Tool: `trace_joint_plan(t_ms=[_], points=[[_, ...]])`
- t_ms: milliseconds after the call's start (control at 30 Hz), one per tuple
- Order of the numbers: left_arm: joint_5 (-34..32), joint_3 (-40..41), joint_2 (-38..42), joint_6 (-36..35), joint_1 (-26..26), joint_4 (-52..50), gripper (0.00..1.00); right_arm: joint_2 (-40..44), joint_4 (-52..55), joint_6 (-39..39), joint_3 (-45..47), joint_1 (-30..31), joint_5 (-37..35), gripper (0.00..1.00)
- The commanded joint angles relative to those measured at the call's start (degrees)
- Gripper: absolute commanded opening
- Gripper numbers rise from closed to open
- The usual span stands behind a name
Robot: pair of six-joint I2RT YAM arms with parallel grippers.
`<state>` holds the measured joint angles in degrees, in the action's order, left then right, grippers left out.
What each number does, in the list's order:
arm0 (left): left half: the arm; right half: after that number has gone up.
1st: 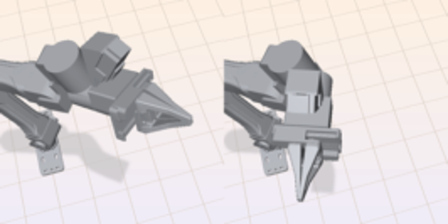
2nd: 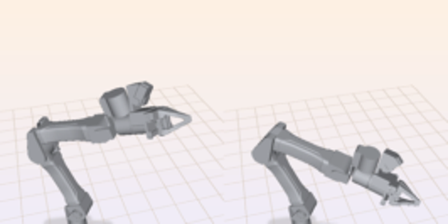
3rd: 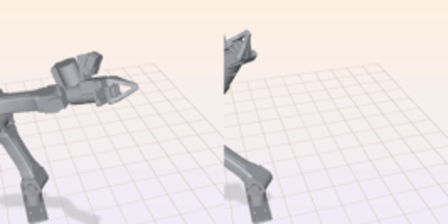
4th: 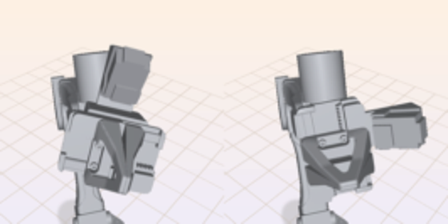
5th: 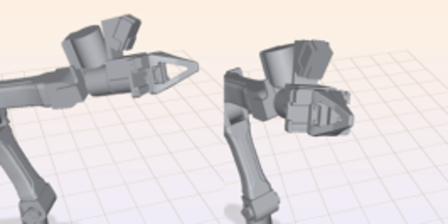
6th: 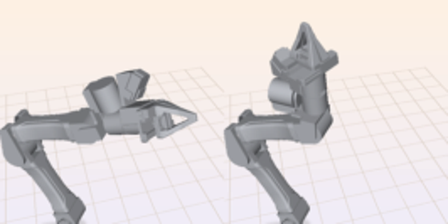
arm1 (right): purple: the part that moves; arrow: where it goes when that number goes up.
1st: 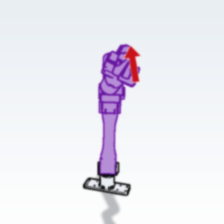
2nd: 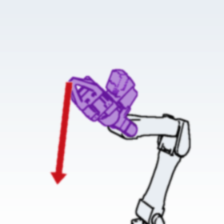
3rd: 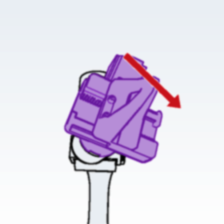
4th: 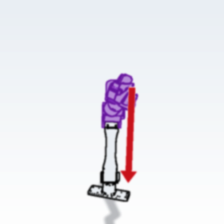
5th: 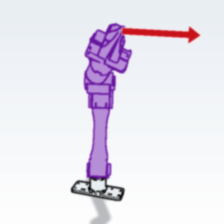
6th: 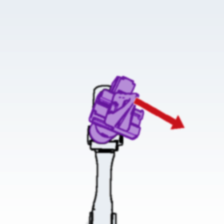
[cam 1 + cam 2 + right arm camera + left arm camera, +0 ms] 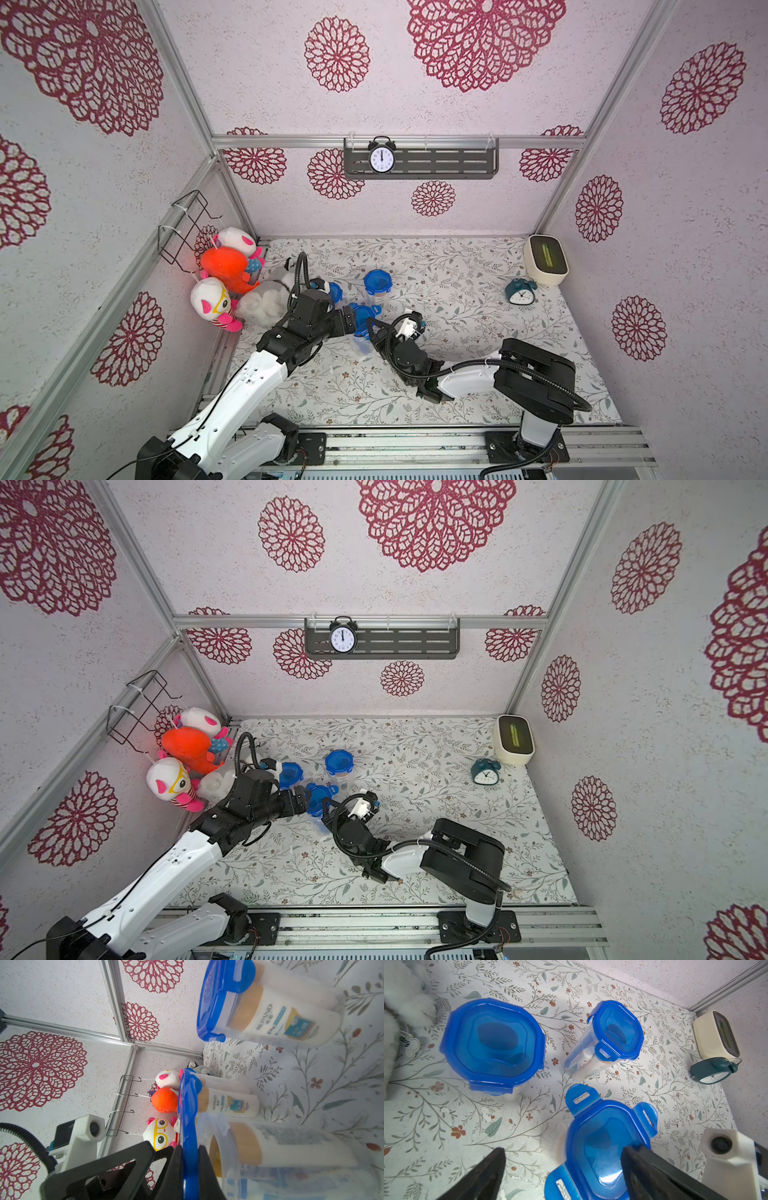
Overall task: Pack away toiletry kits
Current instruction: Close the lid on the container.
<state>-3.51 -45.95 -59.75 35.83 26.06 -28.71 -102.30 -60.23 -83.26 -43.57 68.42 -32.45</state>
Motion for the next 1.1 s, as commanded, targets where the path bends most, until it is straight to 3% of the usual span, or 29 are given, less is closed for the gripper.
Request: trace_joint_plan(t_ms=[0, 267, 600, 833, 1067], points=[[-0.8, 0.9, -0.75, 0.1, 0.52, 1.11, 0.89, 1.84, 0.1, -0.76, -0.79, 0.31, -0.21, 0.08], [-0.73, 1.92, -2.2, 0.48, 0.65, 2.34, 0.83, 1.55, 1.08, -1.29, -0.98, 0.31, 0.1, 0.09], [-2.99, 5.26, 1.05, 1.76, 0.66, 0.58, 0.58, 1.43, 0.85, -1.81, -0.36, 0.14, 0.26, 0.09], [-2.28, 6.23, 0.08, 1.36, 0.66, 0.59, 0.52, 1.5, 0.63, -1.92, 0.0, 0.11, 0.33, 0.09], [-2.26, 6.67, -0.24, 1.01, 0.67, 0.72, 0.48, 3.04, 1.23, 0.15, 0.46, 0.04, 0.15, 0.26]])
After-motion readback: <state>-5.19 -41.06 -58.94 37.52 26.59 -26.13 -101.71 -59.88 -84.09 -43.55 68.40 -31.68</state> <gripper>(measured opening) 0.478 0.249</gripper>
